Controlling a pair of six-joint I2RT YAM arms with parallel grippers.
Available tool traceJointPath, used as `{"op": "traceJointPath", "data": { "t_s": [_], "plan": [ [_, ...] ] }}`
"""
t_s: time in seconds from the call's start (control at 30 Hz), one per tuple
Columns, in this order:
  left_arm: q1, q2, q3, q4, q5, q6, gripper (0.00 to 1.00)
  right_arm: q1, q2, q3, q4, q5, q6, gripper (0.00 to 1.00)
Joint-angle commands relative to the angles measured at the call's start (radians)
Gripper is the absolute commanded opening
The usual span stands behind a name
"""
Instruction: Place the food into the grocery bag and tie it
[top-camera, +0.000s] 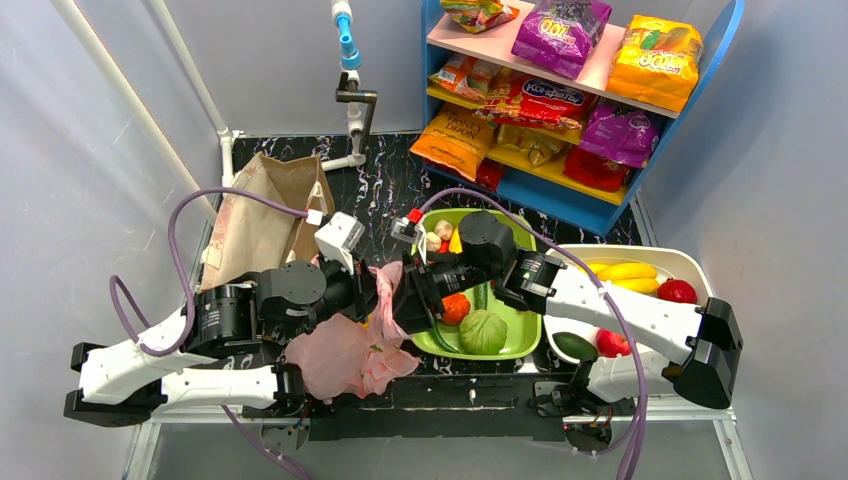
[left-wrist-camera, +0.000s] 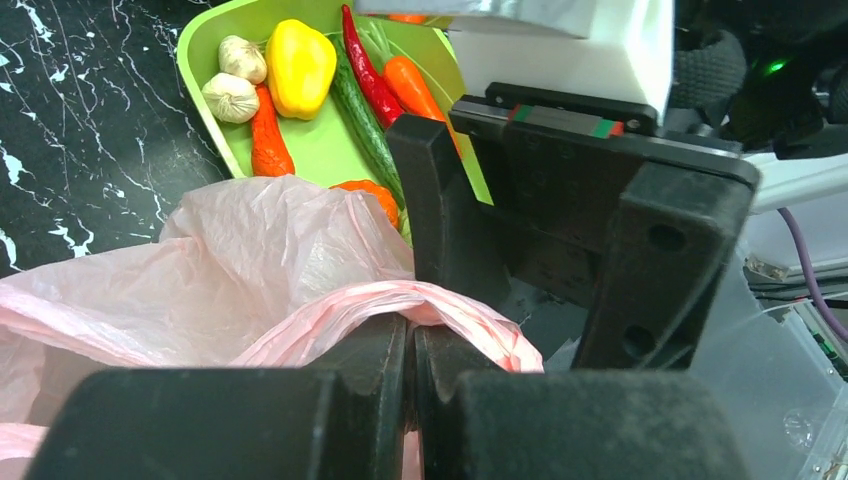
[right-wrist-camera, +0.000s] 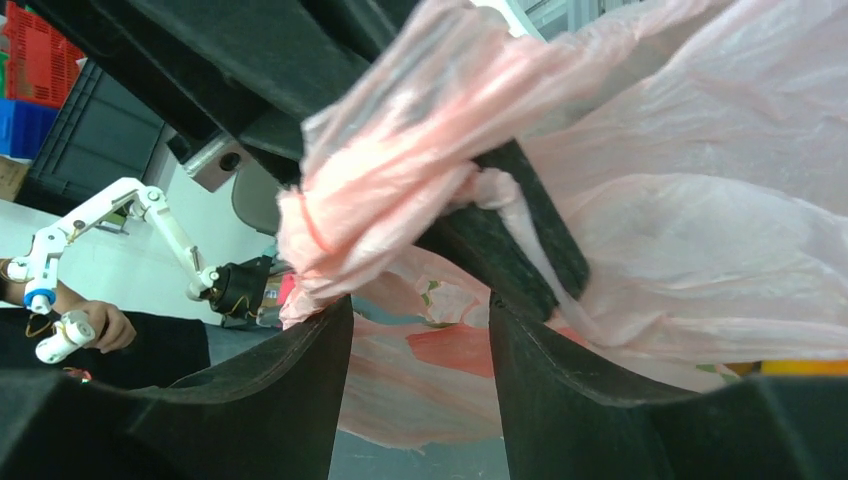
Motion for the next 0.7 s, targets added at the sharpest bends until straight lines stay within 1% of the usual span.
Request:
{"op": "traceJointPath", "data": {
  "t_s": [0.0, 0.13, 0.37, 0.67],
  "plan": [
    [0.0, -0.027, -0.014, 0.028, -0.07, -0.04, 0.0, 0.032, -0.006, 0.062, 0.106, 0.029, -0.031, 0.61],
    [0.0, -0.045, -0.024, 0.03, -0.095, -0.053, 0.0, 0.038, -0.003, 0.081, 0.094, 0.064, -0.056, 0.62],
    [0.0, -0.048, -0.025, 0.034, -0.153, -0.08, 0.0, 0.055, 0.012, 0.118, 0.059, 0.215, -0.086, 0.63],
    [0.0, -0.038, -0.04, 0.054, -0.21, -0.111, 0.0, 0.105, 0.053, 0.15, 0.083, 0.306, -0.098, 0.65]
  ]
}}
